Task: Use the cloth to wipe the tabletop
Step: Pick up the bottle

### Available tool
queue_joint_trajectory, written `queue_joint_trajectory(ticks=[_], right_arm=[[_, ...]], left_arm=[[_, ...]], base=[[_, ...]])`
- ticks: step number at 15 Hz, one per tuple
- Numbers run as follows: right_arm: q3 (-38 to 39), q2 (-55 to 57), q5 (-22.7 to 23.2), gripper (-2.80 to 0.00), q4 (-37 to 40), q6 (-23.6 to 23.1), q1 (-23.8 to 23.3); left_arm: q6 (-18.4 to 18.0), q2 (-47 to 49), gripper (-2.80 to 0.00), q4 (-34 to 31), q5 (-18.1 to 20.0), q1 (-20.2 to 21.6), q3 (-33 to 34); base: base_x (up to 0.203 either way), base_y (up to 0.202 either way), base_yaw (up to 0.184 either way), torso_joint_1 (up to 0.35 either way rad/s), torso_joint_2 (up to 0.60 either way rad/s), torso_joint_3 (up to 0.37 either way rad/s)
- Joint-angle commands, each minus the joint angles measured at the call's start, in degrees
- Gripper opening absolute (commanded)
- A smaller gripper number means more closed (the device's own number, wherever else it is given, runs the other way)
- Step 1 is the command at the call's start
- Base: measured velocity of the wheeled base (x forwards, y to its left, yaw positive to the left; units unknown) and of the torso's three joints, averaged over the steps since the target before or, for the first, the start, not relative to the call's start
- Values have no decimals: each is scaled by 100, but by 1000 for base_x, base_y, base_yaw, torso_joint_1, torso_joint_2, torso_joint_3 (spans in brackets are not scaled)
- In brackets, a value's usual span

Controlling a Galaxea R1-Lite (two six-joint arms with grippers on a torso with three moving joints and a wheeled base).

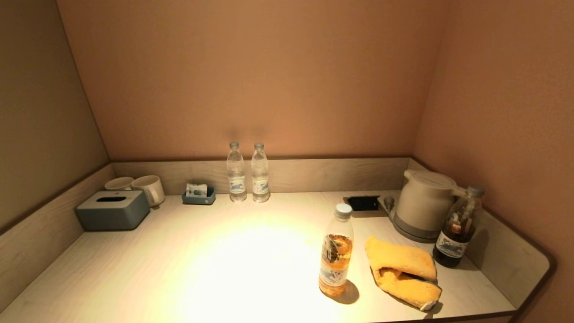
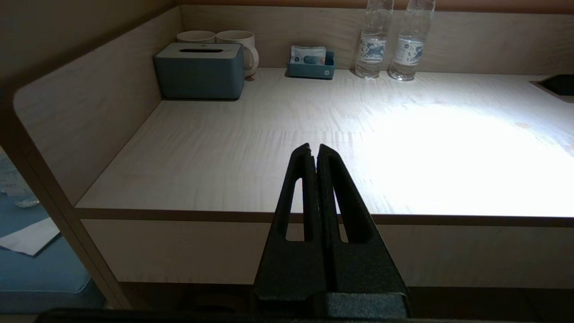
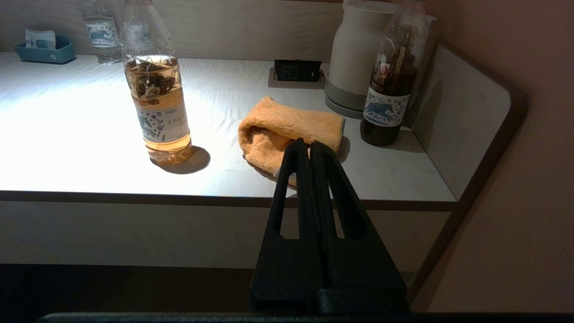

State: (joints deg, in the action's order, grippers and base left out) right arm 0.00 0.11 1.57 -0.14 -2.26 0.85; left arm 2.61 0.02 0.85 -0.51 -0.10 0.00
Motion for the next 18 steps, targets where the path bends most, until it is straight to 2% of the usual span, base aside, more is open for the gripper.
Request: queue_joint_trajectory(ticks=[1,16,18], right_arm=[[0,-2,1,-280,6,7,3],[-18,7,19,-280,-12,-46,3],[-371,28,61,-280,219,-40,3]], left_arm=[[3,-2,-280,3,-2,1,0],[3,-2,-280,3,-2,1,0],[3,-2,-280,3,-2,1,0]], base=[[0,0,0,0,0,0],[0,0,0,0,0,0],[0,0,0,0,0,0]])
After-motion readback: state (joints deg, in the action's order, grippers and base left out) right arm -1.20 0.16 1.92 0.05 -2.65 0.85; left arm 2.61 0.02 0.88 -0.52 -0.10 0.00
